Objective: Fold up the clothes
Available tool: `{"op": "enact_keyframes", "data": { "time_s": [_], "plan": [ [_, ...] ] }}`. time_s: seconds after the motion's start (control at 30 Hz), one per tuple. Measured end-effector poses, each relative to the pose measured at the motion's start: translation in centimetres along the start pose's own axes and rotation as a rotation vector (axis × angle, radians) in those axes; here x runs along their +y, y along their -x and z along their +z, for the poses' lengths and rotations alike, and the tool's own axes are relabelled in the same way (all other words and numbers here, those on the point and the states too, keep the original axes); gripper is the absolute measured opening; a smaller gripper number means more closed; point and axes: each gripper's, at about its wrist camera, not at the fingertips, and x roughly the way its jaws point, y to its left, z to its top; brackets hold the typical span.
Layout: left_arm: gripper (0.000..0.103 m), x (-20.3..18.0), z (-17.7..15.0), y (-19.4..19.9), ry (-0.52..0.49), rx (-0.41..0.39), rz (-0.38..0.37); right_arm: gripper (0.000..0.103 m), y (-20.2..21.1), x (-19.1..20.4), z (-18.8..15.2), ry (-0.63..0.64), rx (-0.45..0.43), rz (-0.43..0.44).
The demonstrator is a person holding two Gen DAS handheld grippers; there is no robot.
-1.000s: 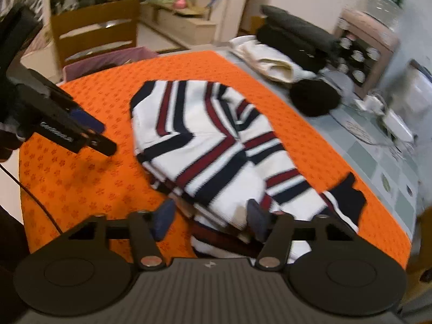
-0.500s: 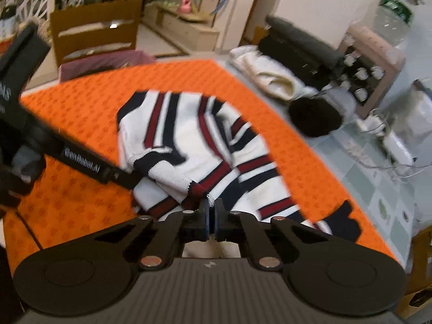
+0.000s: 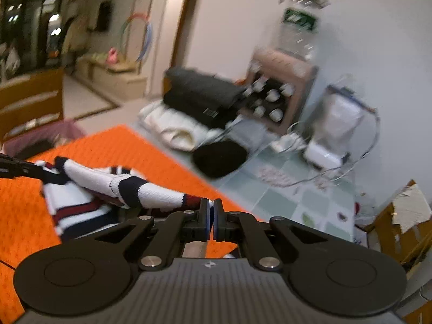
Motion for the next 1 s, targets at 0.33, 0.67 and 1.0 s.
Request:
{"op": "enact_keyframes", "data": {
  "time_s": [0.33,0.67,1.0],
  "plan": [
    [0.007,-0.3,6.7,6.7,-0.159,-0.155,-0.051,0.001,10.1,-7.6,5.2,-0.154,-0.202,-0.127],
    [0.007,1.5,1.5,5.4,-0.183,-0.004,0.016,0.003,4.5,-2.8,0.4,-0.168,0.032,0.061],
    [0.019,3.4,-2.8,4.5,-0.218,0.138,0.080,0.023,-4.2,4.2,-3.2,-0.133,0.231,0.215]
  ]
}}
